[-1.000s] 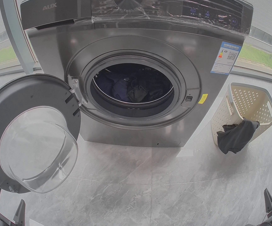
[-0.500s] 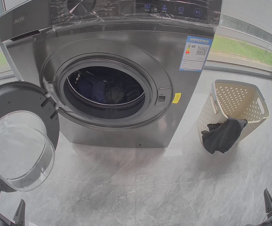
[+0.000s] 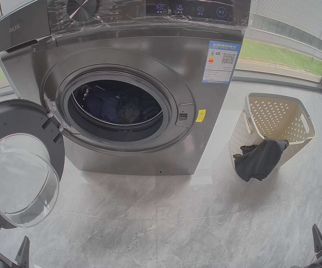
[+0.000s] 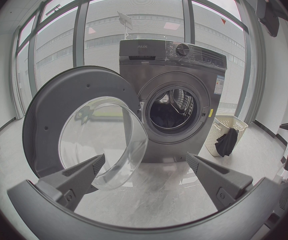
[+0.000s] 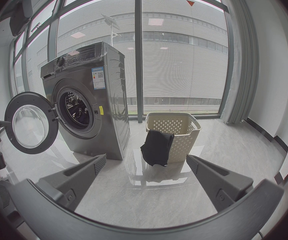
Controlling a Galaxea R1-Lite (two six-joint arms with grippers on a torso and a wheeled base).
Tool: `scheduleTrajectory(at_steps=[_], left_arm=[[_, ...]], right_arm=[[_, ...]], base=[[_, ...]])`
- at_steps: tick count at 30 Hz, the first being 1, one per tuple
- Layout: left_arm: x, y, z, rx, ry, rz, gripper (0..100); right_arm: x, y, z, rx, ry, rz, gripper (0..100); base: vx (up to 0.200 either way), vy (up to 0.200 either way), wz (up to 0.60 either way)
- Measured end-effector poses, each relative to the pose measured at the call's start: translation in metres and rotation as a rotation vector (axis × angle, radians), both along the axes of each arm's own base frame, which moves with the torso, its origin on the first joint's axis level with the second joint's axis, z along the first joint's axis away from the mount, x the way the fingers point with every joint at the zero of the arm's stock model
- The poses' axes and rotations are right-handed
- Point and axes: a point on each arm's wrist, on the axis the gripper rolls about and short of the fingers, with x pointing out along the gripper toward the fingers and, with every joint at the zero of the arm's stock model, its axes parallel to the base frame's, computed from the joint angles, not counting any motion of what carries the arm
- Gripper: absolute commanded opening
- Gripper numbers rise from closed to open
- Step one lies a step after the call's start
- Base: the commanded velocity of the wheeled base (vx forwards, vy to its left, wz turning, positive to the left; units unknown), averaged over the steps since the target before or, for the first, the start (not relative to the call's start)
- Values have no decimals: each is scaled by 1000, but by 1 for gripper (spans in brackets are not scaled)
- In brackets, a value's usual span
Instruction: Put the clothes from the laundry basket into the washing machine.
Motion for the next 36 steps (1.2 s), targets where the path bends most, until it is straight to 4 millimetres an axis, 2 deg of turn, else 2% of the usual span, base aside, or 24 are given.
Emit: scheduleTrajectory(at_steps=[36], left_arm=[[0,0,0,-6,1,5,100]], right_arm=[[0,0,0,-1,1,0,100]], base=[[0,-200,0]])
